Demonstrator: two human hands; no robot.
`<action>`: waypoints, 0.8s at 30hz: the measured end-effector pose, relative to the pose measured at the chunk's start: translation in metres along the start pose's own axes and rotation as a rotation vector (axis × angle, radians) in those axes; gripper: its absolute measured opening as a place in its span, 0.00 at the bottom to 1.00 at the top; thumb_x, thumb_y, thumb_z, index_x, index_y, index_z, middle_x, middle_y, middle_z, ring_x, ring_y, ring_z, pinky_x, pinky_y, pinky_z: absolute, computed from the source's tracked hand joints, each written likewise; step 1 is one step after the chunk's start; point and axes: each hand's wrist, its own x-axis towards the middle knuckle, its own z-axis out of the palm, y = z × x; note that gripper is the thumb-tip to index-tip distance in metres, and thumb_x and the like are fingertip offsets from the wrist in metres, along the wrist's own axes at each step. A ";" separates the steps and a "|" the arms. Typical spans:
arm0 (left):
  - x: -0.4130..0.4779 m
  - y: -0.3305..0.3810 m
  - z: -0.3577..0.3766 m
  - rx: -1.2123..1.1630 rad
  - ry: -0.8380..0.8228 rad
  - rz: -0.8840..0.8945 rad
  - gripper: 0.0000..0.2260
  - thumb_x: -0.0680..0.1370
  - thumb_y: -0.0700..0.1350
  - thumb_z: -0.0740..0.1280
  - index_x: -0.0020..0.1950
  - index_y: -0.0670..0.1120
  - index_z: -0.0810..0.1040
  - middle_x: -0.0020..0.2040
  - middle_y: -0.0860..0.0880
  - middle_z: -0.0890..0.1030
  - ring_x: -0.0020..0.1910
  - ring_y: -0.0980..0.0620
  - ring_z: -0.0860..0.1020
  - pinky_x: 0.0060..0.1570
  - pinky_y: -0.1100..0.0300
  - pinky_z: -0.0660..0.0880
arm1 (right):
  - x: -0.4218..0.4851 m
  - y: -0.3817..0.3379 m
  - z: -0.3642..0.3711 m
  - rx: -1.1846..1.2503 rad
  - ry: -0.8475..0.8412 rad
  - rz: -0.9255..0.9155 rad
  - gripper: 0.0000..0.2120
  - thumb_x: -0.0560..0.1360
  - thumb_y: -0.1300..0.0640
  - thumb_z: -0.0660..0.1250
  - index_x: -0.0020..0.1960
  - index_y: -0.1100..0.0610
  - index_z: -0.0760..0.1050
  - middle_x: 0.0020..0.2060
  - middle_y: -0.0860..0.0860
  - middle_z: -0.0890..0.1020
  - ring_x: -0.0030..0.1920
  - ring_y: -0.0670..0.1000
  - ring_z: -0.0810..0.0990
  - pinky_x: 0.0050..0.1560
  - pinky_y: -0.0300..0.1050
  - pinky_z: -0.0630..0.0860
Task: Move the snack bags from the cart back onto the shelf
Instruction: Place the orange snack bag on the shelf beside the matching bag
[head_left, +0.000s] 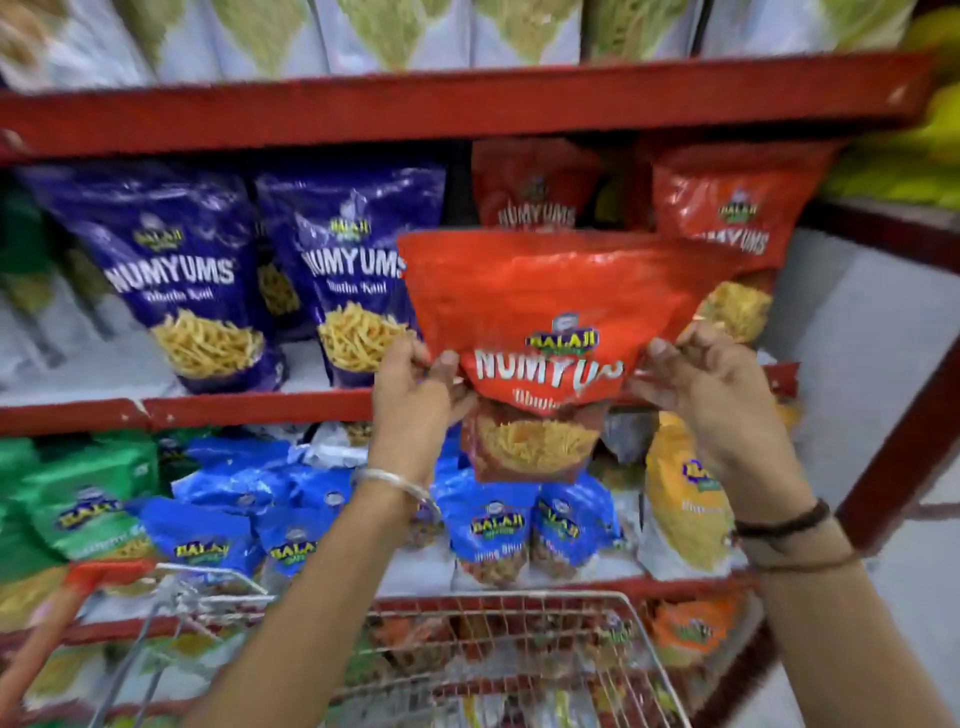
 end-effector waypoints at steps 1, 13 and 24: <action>0.014 0.013 0.007 -0.020 0.002 0.029 0.14 0.78 0.35 0.57 0.35 0.49 0.61 0.35 0.49 0.70 0.35 0.53 0.73 0.32 0.64 0.79 | 0.015 -0.012 0.005 0.013 0.006 -0.040 0.13 0.75 0.65 0.61 0.35 0.53 0.66 0.29 0.44 0.77 0.32 0.40 0.78 0.35 0.36 0.80; 0.135 -0.016 0.073 -0.147 0.118 -0.059 0.14 0.78 0.37 0.59 0.34 0.47 0.61 0.47 0.40 0.73 0.48 0.44 0.76 0.46 0.51 0.80 | 0.141 0.015 0.019 -0.015 0.201 -0.121 0.12 0.76 0.63 0.61 0.35 0.53 0.68 0.36 0.50 0.76 0.40 0.45 0.78 0.40 0.39 0.82; 0.207 -0.047 0.096 -0.017 0.263 -0.046 0.15 0.77 0.39 0.60 0.33 0.48 0.60 0.42 0.43 0.73 0.44 0.46 0.73 0.42 0.46 0.80 | 0.212 0.063 0.021 -0.075 0.244 -0.019 0.11 0.75 0.62 0.63 0.35 0.53 0.69 0.36 0.50 0.76 0.44 0.49 0.77 0.52 0.53 0.79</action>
